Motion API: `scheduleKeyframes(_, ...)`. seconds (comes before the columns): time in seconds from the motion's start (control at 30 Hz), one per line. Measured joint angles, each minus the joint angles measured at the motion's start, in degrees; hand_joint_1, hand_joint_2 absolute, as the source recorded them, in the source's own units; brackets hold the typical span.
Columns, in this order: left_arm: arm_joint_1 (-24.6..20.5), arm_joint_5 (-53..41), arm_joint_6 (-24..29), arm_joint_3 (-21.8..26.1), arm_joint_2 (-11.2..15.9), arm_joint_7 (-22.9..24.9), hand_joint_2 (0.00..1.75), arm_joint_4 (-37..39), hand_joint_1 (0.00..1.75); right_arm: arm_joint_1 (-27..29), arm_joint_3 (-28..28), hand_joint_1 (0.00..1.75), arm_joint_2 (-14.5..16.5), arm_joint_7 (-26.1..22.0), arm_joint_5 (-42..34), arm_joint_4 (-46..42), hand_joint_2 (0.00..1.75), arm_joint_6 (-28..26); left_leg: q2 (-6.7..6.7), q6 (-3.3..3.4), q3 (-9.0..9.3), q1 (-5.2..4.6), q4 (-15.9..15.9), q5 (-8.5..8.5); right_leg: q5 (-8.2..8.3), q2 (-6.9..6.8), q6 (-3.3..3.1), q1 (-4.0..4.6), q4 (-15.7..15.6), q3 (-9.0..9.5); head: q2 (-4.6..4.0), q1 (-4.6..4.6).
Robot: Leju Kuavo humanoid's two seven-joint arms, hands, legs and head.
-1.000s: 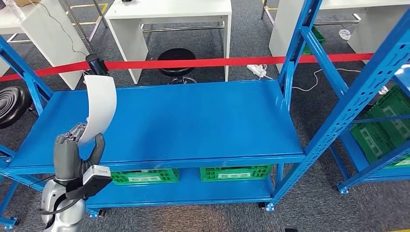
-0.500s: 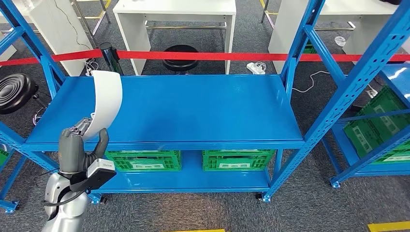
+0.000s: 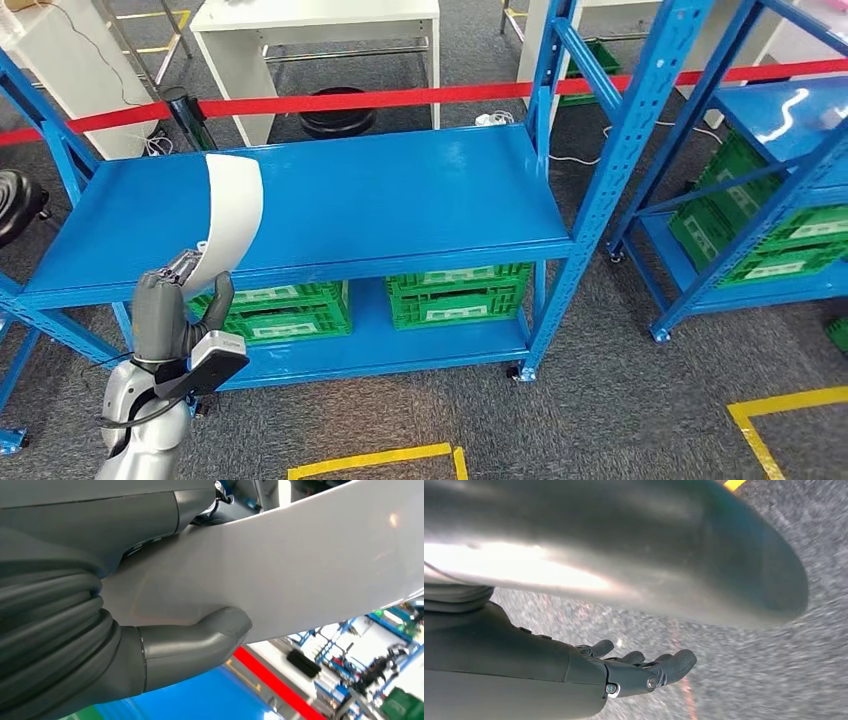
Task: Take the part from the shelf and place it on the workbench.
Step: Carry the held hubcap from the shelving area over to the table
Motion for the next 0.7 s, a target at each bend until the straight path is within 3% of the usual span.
scheduleKeyframes(0.03,0.01,0.01,0.00,0.00,0.04,0.00,1.75,0.11,1.75,0.01,-0.51,0.00,0.02,-0.25,-0.52,0.00,0.00,0.26,-0.16,-0.04,-0.59,0.01,3.36,-1.72,0.76,0.44,0.00,0.03,0.05,-0.91,0.00,-0.02)
scheduleKeyframes(0.07,0.02,0.00,0.00,0.00,0.07,0.00,1.75,0.20,1.75,0.01,-0.97,0.00,0.05,-0.44,-0.89,0.00,0.00,0.46,-0.24,0.02,-0.56,0.00,5.61,-2.15,1.54,0.86,0.06,0.05,0.11,-1.86,0.00,-0.01)
scheduleKeyframes(0.1,0.00,-0.01,0.00,0.00,0.07,0.01,1.75,0.25,1.75,0.01,-1.38,0.00,0.08,-0.57,-1.12,0.00,0.00,0.61,-0.31,0.14,0.29,0.00,6.13,-1.33,2.29,1.16,0.12,0.06,0.17,-2.80,0.00,-0.02)
scheduleKeyframes(0.17,-0.16,-0.19,0.00,-0.01,0.08,0.09,1.75,0.15,1.75,0.00,-2.00,0.00,0.16,-0.83,-1.33,0.00,0.00,0.95,-0.56,0.59,4.98,-0.01,1.23,1.54,3.74,1.67,0.35,0.06,0.28,-4.49,0.00,-0.02)
scheduleKeyframes(0.23,-0.29,-0.39,0.01,-0.02,0.08,0.28,1.75,-0.29,1.75,0.01,-2.33,0.00,0.27,-1.33,-1.38,0.00,0.00,1.37,-1.00,1.19,11.04,-0.20,-7.17,1.60,5.03,2.09,0.87,0.15,0.25,-5.49,0.00,0.01)
scheduleKeyframes(0.27,-0.32,-0.42,0.01,-0.03,0.07,0.38,1.75,-0.57,1.75,0.01,-2.44,0.00,0.31,-1.61,-1.38,0.00,0.00,1.60,-1.20,1.52,12.77,-0.35,-10.11,1.05,5.64,2.21,1.22,0.14,0.13,-5.66,0.00,-0.06)
scheduleKeyframes(0.3,-0.31,-0.46,0.02,-0.04,0.07,0.45,1.75,-0.77,1.75,0.03,-2.55,0.00,0.34,-1.80,-1.38,0.00,0.00,1.77,-1.29,1.88,13.32,-0.58,-11.50,0.71,6.27,2.28,1.63,0.09,-0.12,-5.73,0.00,-0.18)
scheduleKeyframes(0.37,-0.26,-0.62,0.02,-0.04,0.07,0.52,1.75,-0.95,1.75,0.16,-2.87,0.00,0.37,-1.96,-1.38,0.00,0.00,2.02,-1.10,2.79,12.41,-0.64,-11.91,1.86,7.04,2.26,2.43,-0.10,-0.51,-5.99,0.00,-0.44)
scheduleKeyframes(0.4,-0.22,-0.75,0.02,-0.04,0.05,0.55,1.75,-1.00,1.75,0.21,-3.04,0.00,0.38,-1.96,-1.38,0.00,0.00,2.08,-0.93,3.33,11.81,-0.59,-11.97,2.62,6.06,1.98,2.78,-0.19,0.01,-6.44,0.00,-0.43)
scheduleKeyframes(0.43,-0.16,-0.87,0.02,-0.04,0.04,0.57,1.75,-1.08,1.75,0.26,-3.16,0.00,0.40,-1.94,-1.39,0.00,0.00,2.13,-0.76,3.76,11.05,-0.46,-12.07,3.44,3.87,1.60,3.06,-0.25,1.56,-7.15,0.00,-0.33)
scheduleKeyframes(0.5,-0.05,-1.02,0.02,-0.04,0.02,0.61,1.75,-1.24,1.75,0.17,-3.27,0.00,0.45,-1.91,-1.42,0.00,0.00,2.20,-0.48,4.22,9.30,-0.43,-12.02,4.95,-2.47,0.82,3.54,-0.39,7.79,-8.96,0.00,-0.16)
scheduleKeyframes(0.53,0.03,-1.05,0.02,-0.04,0.02,0.64,1.75,-1.30,1.75,0.11,-3.27,0.00,0.46,-1.90,-1.43,0.00,0.00,2.22,-0.30,4.23,8.31,-0.45,-11.90,5.71,-4.71,0.68,3.75,-0.41,11.54,-9.64,0.00,-0.11)
scheduleKeyframes(0.57,0.11,-1.09,0.01,-0.04,0.02,0.67,1.75,-1.32,1.75,0.05,-3.28,0.00,0.46,-1.90,-1.43,0.00,0.00,2.25,-0.10,4.19,7.23,-0.47,-11.73,6.48,-5.46,0.64,3.90,-0.41,14.58,-9.77,0.00,-0.11)
scheduleKeyframes(0.63,0.25,-1.16,-0.06,-0.04,0.03,0.76,1.75,-1.32,1.75,-0.02,-3.29,0.00,0.45,-1.90,-1.41,0.00,0.00,2.36,0.26,3.97,4.79,-0.44,-11.10,7.90,-3.30,0.58,4.04,-0.41,16.12,-7.65,0.00,-0.10)
scheduleKeyframes(0.67,0.30,-1.20,-0.10,-0.04,0.03,0.82,1.75,-1.33,1.75,-0.03,-3.29,0.00,0.45,-1.90,-1.39,0.00,0.00,2.45,0.38,3.78,3.60,-0.41,-10.64,8.49,-1.82,0.48,4.03,-0.41,14.02,-5.09,0.00,-0.10)
scheduleKeyframes(0.7,0.32,-1.21,-0.13,-0.04,0.03,0.88,1.75,-1.38,1.75,-0.07,-3.29,0.00,0.45,-1.90,-1.37,-0.01,0.00,2.55,0.47,3.56,2.64,-0.40,-10.14,8.96,-1.39,0.34,3.97,-0.41,10.74,-2.09,0.00,-0.10)
